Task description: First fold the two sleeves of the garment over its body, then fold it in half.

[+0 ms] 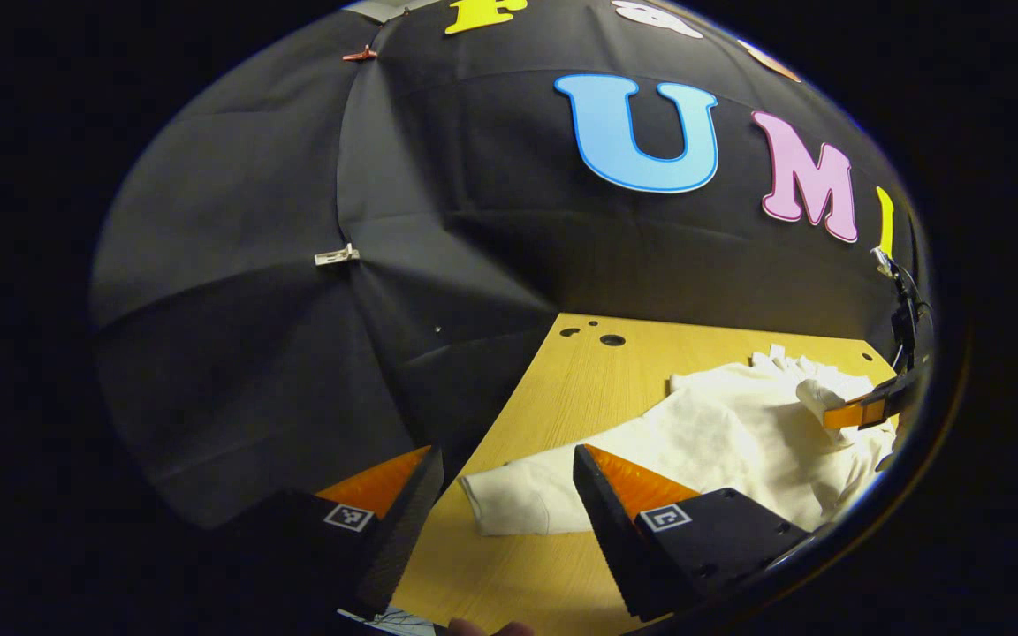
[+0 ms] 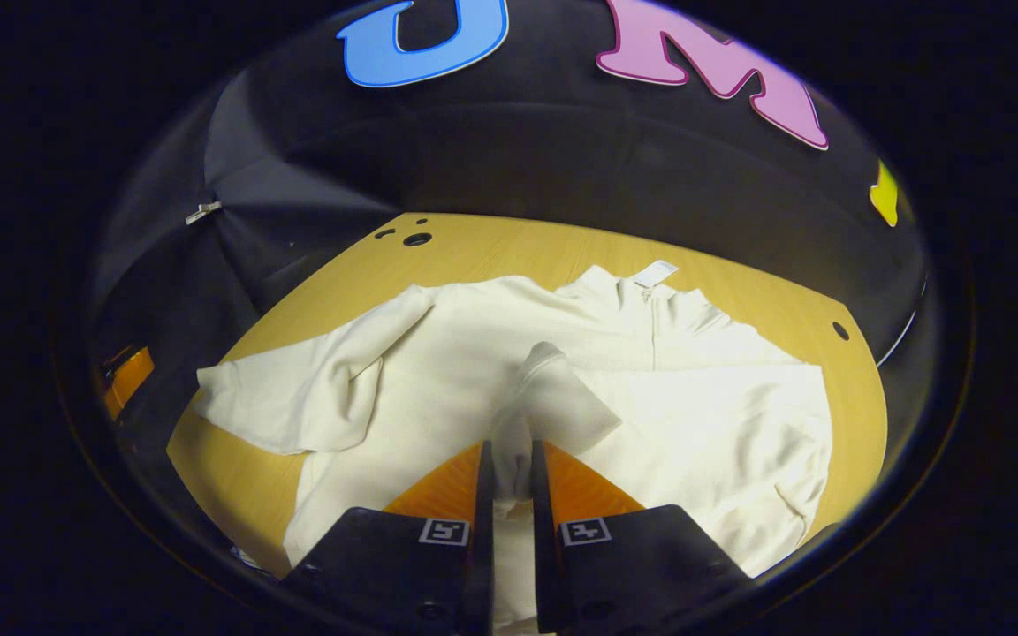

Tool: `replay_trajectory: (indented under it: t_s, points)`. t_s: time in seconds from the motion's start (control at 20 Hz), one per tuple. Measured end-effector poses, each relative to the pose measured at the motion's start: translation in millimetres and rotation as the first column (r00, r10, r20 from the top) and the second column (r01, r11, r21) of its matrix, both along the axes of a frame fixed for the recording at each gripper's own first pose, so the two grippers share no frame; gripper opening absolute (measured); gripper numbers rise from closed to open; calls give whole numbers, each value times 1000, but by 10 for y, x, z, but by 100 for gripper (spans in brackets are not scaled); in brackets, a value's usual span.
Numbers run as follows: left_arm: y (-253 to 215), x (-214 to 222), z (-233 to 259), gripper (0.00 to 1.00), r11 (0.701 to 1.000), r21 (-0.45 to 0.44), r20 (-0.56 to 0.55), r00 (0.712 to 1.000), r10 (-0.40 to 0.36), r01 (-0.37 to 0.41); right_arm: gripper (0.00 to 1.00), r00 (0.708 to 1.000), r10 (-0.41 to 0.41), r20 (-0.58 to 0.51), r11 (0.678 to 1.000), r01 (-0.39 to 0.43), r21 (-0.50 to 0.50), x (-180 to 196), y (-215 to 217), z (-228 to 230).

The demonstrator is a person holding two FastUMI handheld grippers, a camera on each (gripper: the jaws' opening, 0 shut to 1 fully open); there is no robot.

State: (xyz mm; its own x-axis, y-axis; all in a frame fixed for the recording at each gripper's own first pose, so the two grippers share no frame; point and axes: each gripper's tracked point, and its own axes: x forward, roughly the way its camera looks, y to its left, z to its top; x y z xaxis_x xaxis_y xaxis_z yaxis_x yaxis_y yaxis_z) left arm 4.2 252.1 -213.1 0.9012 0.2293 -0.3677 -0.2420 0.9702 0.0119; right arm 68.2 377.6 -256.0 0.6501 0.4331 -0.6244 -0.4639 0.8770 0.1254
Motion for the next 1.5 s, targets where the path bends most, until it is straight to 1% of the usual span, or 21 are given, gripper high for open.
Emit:
replay_trajectory:
  t_s: [0.05,0.1,0.15,0.2,0.25,0.3,0.35,0.4,0.45,0.6,0.7,0.75,0.8,0.9,1.05,1.2,1.25,1.3,1.35,1.45,1.5]
  points:
    - [-11,-7,-38,93,1000,-6,-10,1000,0,0,25,999,19,-26,999,-18,37,-71,96,3]
    - [-20,-11,-71,94,1000,-11,-18,1000,1,-1,38,998,41,-49,996,-38,77,-145,202,21]
    - [-25,-5,-112,94,1000,-17,-26,1000,0,0,34,997,58,-57,994,-52,96,-186,250,37]
    - [-40,-20,-154,94,1000,-23,-35,999,-2,1,44,995,79,-59,991,-73,111,-240,300,67]
    - [-50,-18,-192,94,1000,-28,-41,999,-4,3,46,993,99,-59,988,-92,120,-303,342,87]
    - [-67,-29,-247,94,999,-34,-55,998,-9,8,41,992,116,-59,986,-107,128,-353,357,121]
    - [-74,-35,-298,94,999,-37,-69,998,-14,11,51,991,124,-50,984,-116,135,-386,351,157]
    - [-90,-36,-364,94,999,-42,-84,996,-20,16,46,990,132,-42,982,-125,144,-422,323,211]
    - [-110,-21,-410,94,999,-48,-97,995,-23,18,48,989,143,-38,978,-135,159,-485,278,277]
    - [-128,20,-546,94,998,-67,-126,992,-26,18,89,990,137,-22,975,-131,179,-567,97,402]
    - [-101,56,-663,94,998,-69,-158,987,-17,6,88,995,96,-19,981,-91,174,-574,-120,440]
    - [-91,69,-719,94,998,-69,-175,985,-11,-2,96,997,71,-20,982,-67,175,-576,-219,461]
    - [-69,93,-750,94,997,-71,-188,982,-3,-10,87,999,45,-21,983,-41,177,-568,-329,473]
    - [-58,152,-827,94,998,-69,-215,977,-3,-13,88,1000,-11,-25,984,15,178,-561,-565,475]
    - [-49,205,-1028,94,997,-73,-295,956,-12,-10,88,997,-75,-33,981,80,178,-576,-846,454]
    - [-10,188,-1227,94,991,-111,-361,932,25,-70,88,993,-116,-24,981,118,152,-586,-1075,421]
    - [-1,166,-1262,96,989,-126,-372,928,29,-81,88,992,-122,-25,981,125,148,-619,-1119,407]
    - [4,202,-1242,99,990,-121,-363,931,22,-71,87,991,-129,-29,981,132,145,-648,-1164,397]
    - [-31,160,-1259,99,992,-114,-381,925,11,-58,88,990,-134,-32,980,137,143,-662,-1202,384]
    - [-60,193,-1263,99,993,-114,-386,923,-11,-36,88,988,-152,-34,979,155,131,-668,-1321,355]
    - [-92,238,-1268,96,993,-119,-385,922,-32,-15,88,986,-161,-36,978,164,129,-654,-1353,341]
